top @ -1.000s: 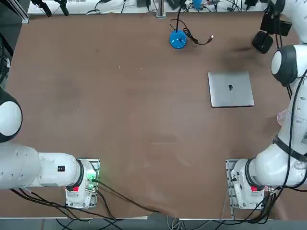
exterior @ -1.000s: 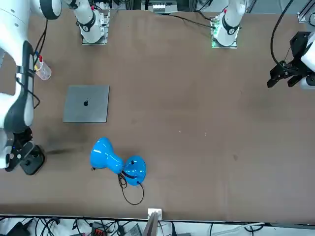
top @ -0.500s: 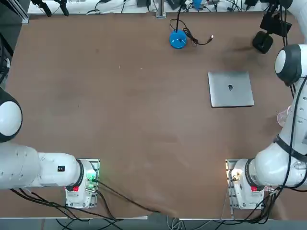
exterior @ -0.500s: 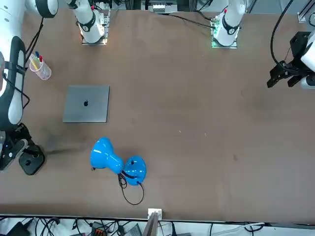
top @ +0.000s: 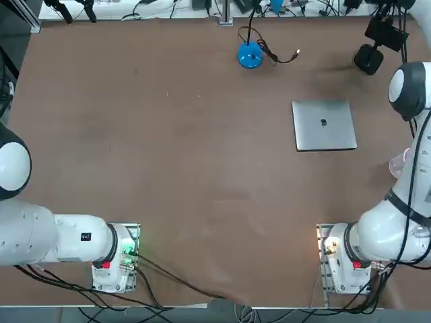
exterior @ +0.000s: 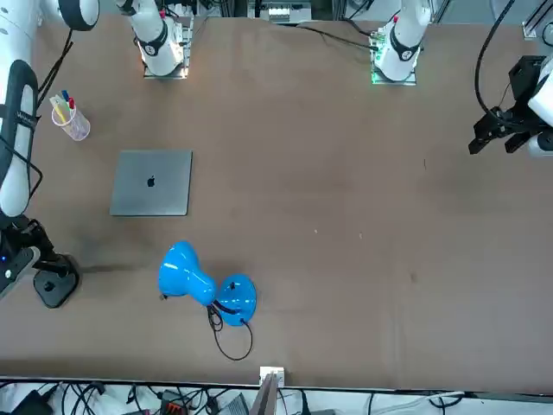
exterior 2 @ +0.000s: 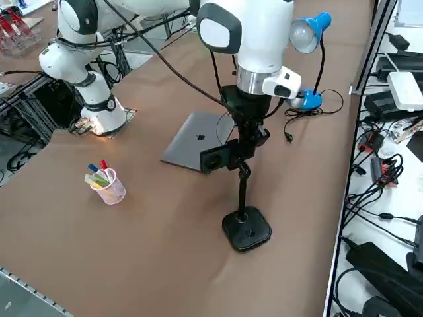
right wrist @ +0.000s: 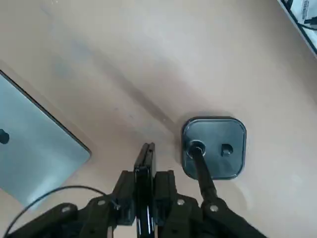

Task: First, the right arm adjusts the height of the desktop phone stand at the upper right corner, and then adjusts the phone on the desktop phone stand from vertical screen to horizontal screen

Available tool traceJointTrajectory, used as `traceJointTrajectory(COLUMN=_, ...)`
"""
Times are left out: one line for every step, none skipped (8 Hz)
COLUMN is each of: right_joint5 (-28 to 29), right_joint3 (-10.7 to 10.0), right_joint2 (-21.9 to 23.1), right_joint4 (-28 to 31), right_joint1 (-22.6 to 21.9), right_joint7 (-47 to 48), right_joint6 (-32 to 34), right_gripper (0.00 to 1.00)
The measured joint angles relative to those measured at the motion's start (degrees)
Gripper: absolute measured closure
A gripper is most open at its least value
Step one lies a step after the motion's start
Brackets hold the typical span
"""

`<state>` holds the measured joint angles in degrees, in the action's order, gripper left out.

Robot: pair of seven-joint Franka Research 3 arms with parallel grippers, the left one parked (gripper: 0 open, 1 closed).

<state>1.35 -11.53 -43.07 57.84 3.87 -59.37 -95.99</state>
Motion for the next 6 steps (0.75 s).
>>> traceJointTrajectory(right_joint5=0.6, right_joint3=0.0, right_joint2=0.0, right_joint4=0.0, right_joint1=0.2, right_joint7=0.0, right_joint6=0.0, right_gripper=0.79)
traceJointTrajectory(right_joint5=1.3, right_joint3=0.2, right_joint2=0.1, right_joint4=0.0, right_joint1=0.2, right_joint7=0.0, right_joint6=0.0, right_gripper=0.65)
traceJointTrajectory(right_joint5=1.7, right_joint3=0.4, right_joint2=0.3, right_joint4=0.0, right_joint1=-0.1, right_joint7=0.1, right_joint6=0.0, right_gripper=0.48)
traceJointTrajectory(right_joint5=1.8, right_joint3=0.4, right_joint2=0.5, right_joint4=0.0, right_joint1=-0.4, right_joint7=0.2, right_joint6=0.0, right_gripper=0.31)
traceJointTrajectory(right_joint5=1.8, right_joint3=0.4, right_joint2=0.8, right_joint4=0.0, right_joint1=-0.4, right_joint7=0.2, right_joint6=0.0, right_gripper=0.14)
traceJointTrajectory(right_joint5=1.8, right_joint3=0.2, right_joint2=1.1, right_joint4=-0.1, right_joint1=-0.3, right_joint7=0.2, right_joint6=-0.1, right_gripper=0.01)
